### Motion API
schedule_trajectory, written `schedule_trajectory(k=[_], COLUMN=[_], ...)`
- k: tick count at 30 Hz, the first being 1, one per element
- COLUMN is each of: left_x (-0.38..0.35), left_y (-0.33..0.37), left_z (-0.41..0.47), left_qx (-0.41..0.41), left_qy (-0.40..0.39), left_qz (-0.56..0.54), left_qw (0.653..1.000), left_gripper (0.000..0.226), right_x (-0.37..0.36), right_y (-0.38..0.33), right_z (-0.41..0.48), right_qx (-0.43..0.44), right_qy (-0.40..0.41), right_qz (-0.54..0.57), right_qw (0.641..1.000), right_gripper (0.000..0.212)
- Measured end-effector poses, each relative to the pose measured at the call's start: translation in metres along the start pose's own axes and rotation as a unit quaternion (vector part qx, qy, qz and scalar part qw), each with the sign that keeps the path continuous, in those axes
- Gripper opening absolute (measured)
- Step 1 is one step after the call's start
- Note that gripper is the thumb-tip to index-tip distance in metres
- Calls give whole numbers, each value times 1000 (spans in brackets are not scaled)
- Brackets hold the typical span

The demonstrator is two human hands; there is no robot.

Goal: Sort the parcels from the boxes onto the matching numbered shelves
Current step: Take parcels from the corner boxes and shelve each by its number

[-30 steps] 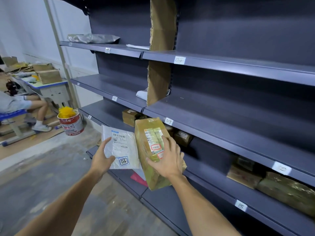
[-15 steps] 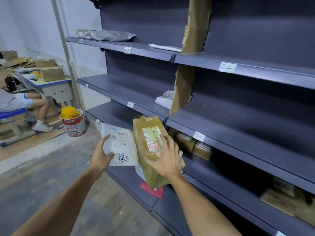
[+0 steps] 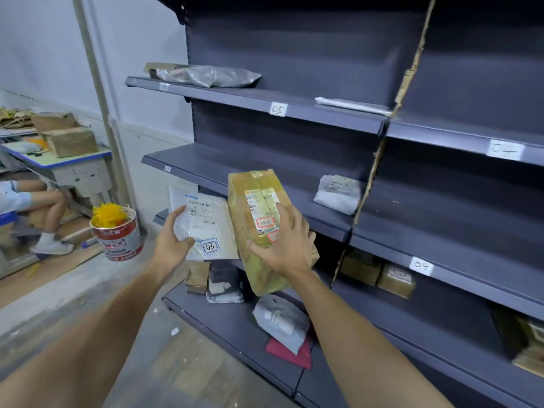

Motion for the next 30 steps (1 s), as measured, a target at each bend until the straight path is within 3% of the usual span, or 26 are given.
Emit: schedule_trajectory(k=[9,15,24,30], left_x=[29,34,28,24], left_y=[-8,-15,-31,-66], left_z=[129,231,368,437], left_qx=[-14,-49,-37,-20], left_qy=[-6,1,-9,-12], left_qz=[-33,17,38,25], left_qw=[999,999,999,999], left_gripper=[75,75,75,74], right_x=[-43,-87,-133,-163], right_y=[-70,-105,-156,-177], right_z=[114,216,354,404], right_qx=[-5,-16,-83,-121], right_qy=[24,38,-5,-41], right_qz=[-4,13,-28,-39], right_qw=[1000,999,996,991], right_gripper=[101,95,94,54])
Point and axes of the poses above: each hand's wrist, its own z-axis towards the middle knuckle, its own x-axis out of the back of the hand, y = z × x, the point moved 4 cm from there along z, towards the middle knuckle, and after that the axes turned 3 degrees about y, right-handed, at the moved point
